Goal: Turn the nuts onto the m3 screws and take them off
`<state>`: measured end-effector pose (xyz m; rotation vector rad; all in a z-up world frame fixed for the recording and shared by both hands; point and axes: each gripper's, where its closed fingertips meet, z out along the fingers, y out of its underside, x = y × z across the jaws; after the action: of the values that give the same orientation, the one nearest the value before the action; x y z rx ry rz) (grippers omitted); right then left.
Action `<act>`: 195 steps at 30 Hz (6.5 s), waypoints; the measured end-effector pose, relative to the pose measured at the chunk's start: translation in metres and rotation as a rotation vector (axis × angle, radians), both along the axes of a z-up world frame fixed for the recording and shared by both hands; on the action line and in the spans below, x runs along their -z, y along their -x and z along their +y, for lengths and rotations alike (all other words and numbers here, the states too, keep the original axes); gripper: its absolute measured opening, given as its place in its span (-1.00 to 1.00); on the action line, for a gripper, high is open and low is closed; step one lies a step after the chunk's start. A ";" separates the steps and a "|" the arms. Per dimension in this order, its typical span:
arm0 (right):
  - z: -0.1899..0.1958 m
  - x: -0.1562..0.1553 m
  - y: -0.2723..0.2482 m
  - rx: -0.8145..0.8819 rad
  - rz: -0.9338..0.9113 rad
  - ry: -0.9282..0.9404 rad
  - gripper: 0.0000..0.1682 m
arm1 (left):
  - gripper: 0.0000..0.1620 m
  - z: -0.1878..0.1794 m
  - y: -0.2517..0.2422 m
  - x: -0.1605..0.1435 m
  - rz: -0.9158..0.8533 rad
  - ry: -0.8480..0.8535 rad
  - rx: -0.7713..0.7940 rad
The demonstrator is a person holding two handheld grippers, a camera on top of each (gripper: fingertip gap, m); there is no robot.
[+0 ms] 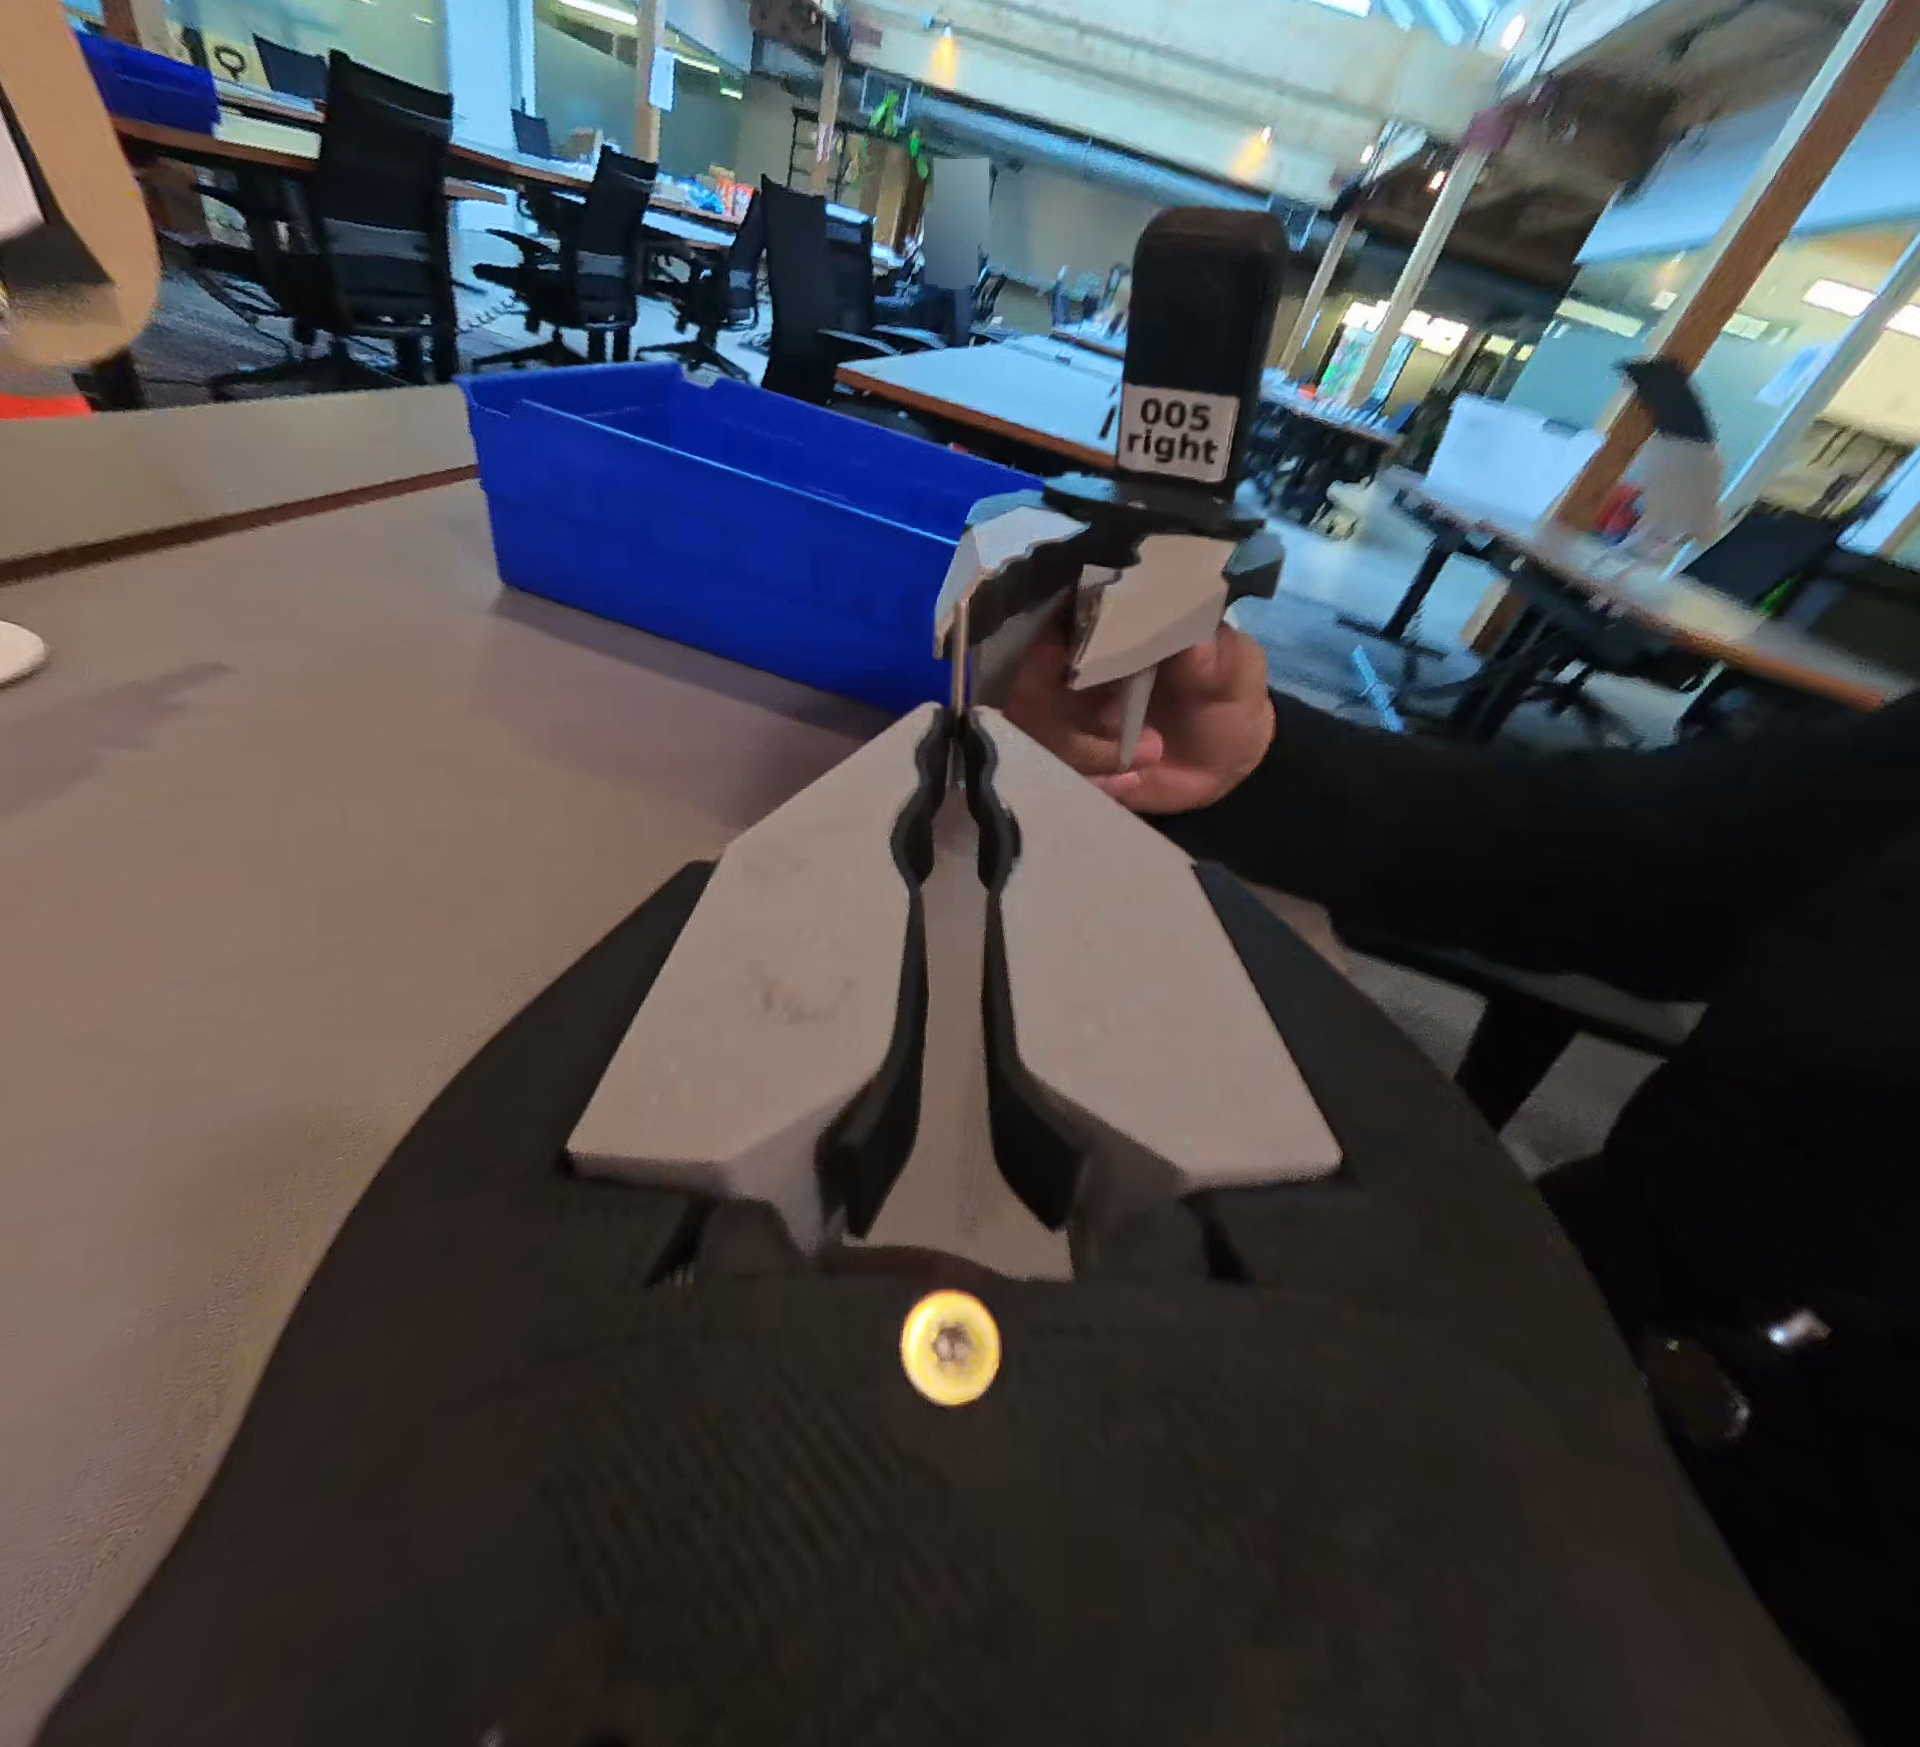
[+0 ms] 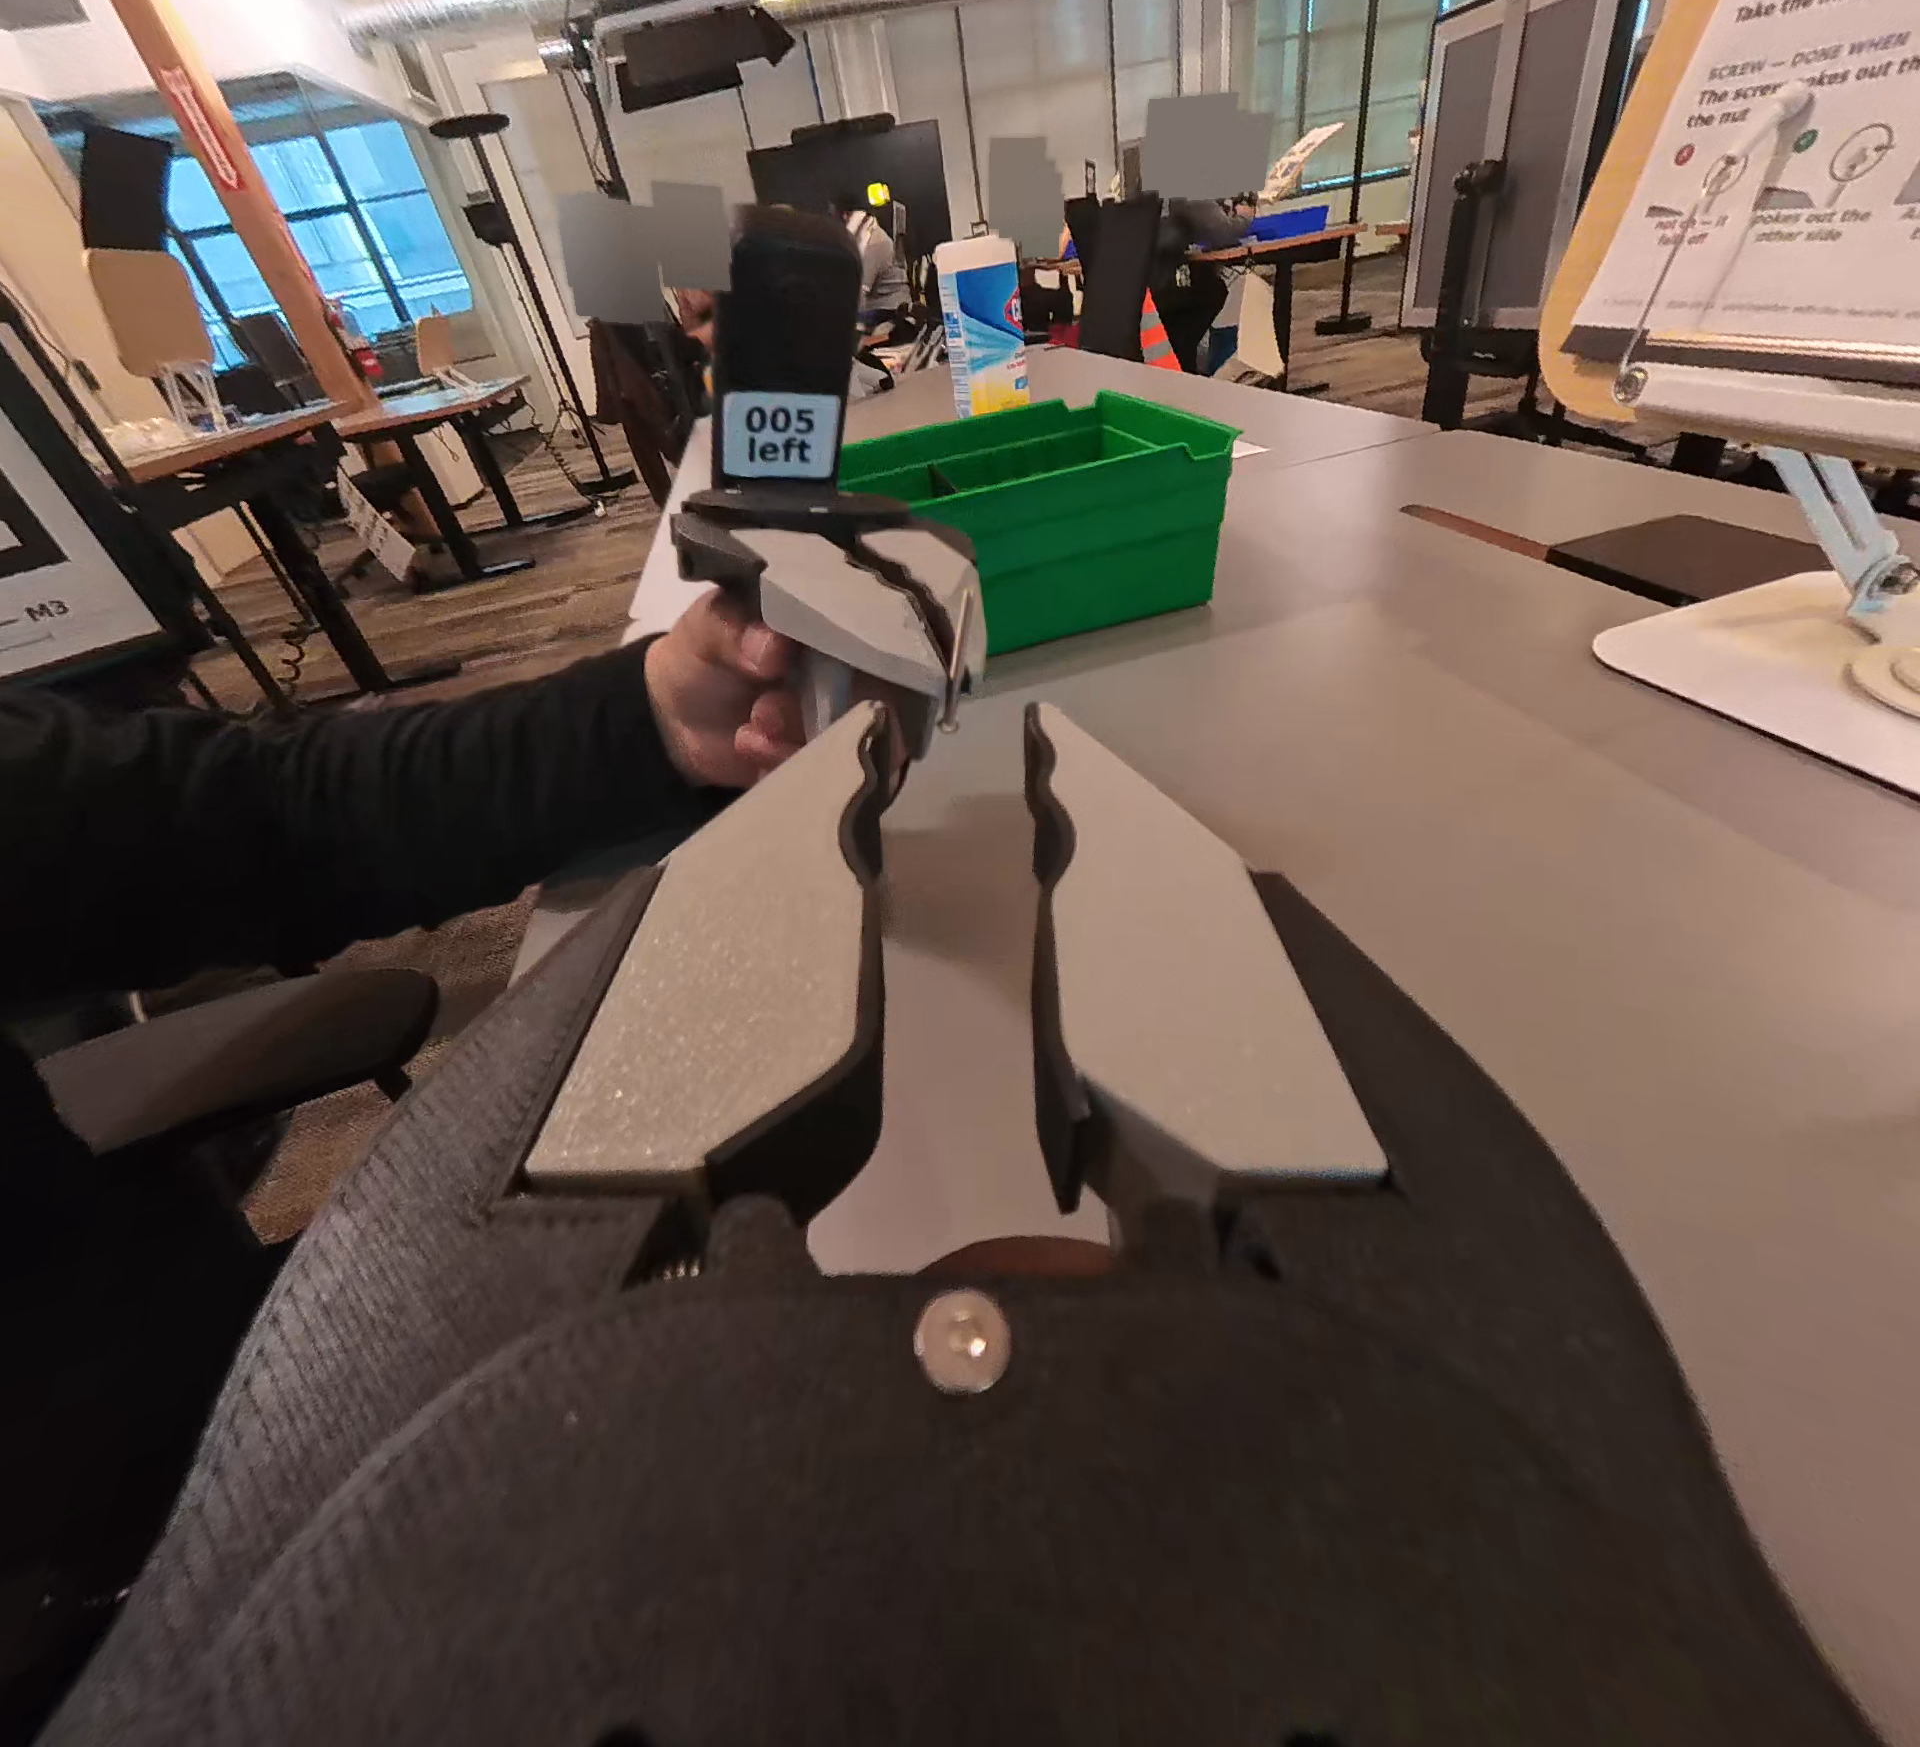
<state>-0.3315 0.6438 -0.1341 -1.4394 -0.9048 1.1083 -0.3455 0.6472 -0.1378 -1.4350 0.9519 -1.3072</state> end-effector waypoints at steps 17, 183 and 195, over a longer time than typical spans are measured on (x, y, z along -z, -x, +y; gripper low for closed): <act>0.000 0.009 0.012 -0.041 0.013 0.095 -0.98 | -0.99 -0.008 -0.018 0.014 -0.024 0.068 0.052; -0.012 0.041 0.014 -0.035 -0.273 -0.099 -0.77 | -0.98 0.022 0.394 0.138 1.522 0.092 -0.045; -0.012 0.042 0.015 -0.037 -0.277 -0.099 -0.77 | -0.86 0.024 0.387 0.137 1.492 0.090 -0.042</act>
<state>-0.3468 0.6317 -0.1762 -1.5224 -1.1689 0.8901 -0.7329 0.6708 -0.2752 -2.4644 1.7209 -0.0028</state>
